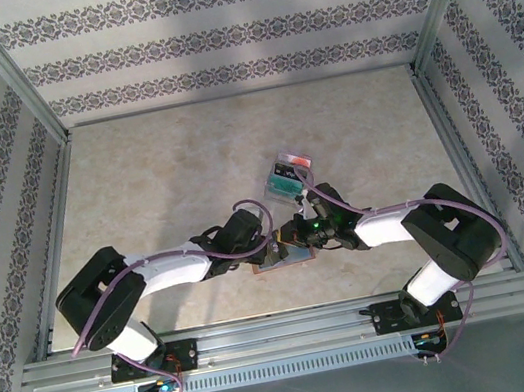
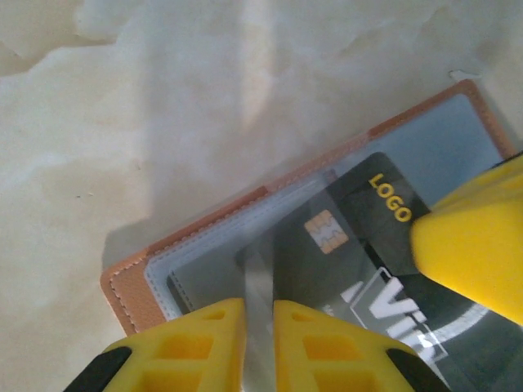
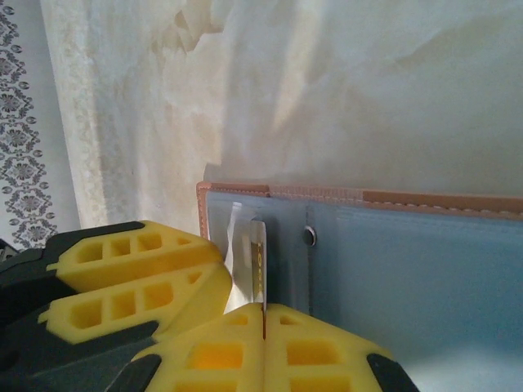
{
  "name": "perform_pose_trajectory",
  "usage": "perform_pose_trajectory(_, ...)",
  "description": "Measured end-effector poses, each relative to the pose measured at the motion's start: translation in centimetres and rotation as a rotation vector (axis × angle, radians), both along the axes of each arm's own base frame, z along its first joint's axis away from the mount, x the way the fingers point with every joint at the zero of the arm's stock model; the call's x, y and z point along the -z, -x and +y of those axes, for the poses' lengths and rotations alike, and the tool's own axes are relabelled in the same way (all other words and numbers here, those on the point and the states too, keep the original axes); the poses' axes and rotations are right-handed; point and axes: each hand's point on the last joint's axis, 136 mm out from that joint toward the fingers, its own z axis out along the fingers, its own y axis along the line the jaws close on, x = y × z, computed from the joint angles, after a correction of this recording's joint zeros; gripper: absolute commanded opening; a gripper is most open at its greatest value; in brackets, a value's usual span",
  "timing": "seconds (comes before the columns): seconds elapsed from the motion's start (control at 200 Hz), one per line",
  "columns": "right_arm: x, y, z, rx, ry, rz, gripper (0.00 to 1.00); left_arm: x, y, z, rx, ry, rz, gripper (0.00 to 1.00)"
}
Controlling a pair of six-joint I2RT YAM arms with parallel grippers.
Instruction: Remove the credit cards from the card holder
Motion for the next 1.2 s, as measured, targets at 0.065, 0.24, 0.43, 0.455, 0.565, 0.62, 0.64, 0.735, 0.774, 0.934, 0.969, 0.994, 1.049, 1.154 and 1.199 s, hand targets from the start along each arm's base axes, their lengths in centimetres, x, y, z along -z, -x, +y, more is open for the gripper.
perform_pose_trajectory(0.065,-0.1,0.0,-0.1,0.004,0.005,-0.002,0.06,-0.1,-0.1,-0.1,0.0,0.003,-0.002,0.13)
perform_pose_trajectory(0.24,-0.3,0.0,-0.4,0.013,0.018,-0.009,0.06,0.1,-0.2,-0.1,-0.006,0.001,-0.003,0.13)
perform_pose_trajectory(0.43,-0.8,-0.1,-1.2,0.026,0.042,-0.027,0.05,0.1,-0.4,0.0,-0.011,0.002,-0.007,0.12)
perform_pose_trajectory(0.455,-0.9,-0.1,-1.4,0.027,0.046,-0.028,0.05,0.1,-0.4,0.0,-0.012,0.003,-0.008,0.12)
perform_pose_trajectory(0.565,-1.1,0.0,-2.0,0.028,0.079,-0.048,0.04,0.1,-0.6,-0.1,-0.015,0.004,-0.013,0.12)
perform_pose_trajectory(0.62,-1.4,0.1,-2.2,0.023,0.093,-0.062,0.04,0.1,-0.8,0.0,-0.02,0.004,-0.016,0.12)
perform_pose_trajectory(0.64,-1.5,0.1,-2.3,0.026,0.099,-0.063,0.04,0.1,-0.9,0.0,-0.022,0.002,-0.018,0.12)
perform_pose_trajectory(0.735,-2.0,0.0,-2.7,0.017,0.122,-0.082,0.04,0.1,-1.3,0.2,-0.031,-0.007,-0.028,0.12)
perform_pose_trajectory(0.774,-2.3,0.0,-2.9,0.013,0.133,-0.093,0.03,0.1,-1.4,0.2,-0.03,-0.008,-0.03,0.12)
perform_pose_trajectory(0.934,-3.7,-0.3,-3.2,-0.015,0.175,-0.144,0.03,0.0,-1.7,0.5,-0.026,-0.023,-0.046,0.13)
perform_pose_trajectory(0.969,-4.1,-0.4,-3.3,-0.022,0.19,-0.157,0.03,0.0,-1.8,0.6,-0.027,-0.027,-0.049,0.13)
perform_pose_trajectory(0.994,-4.4,-0.5,-3.3,-0.031,0.199,-0.168,0.03,0.0,-1.8,0.7,-0.026,-0.03,-0.05,0.14)
perform_pose_trajectory(1.049,-5.4,-0.9,-3.4,-0.046,0.229,-0.2,0.03,0.0,-1.9,0.8,-0.025,-0.037,-0.055,0.15)
perform_pose_trajectory(1.154,-7.5,-2.0,-3.6,-0.083,0.287,-0.279,0.02,-0.3,-1.9,1.1,-0.024,-0.053,-0.058,0.21)
perform_pose_trajectory(1.199,-8.6,-2.7,-3.7,-0.099,0.316,-0.323,0.02,-0.5,-1.8,1.2,-0.022,-0.054,-0.06,0.25)
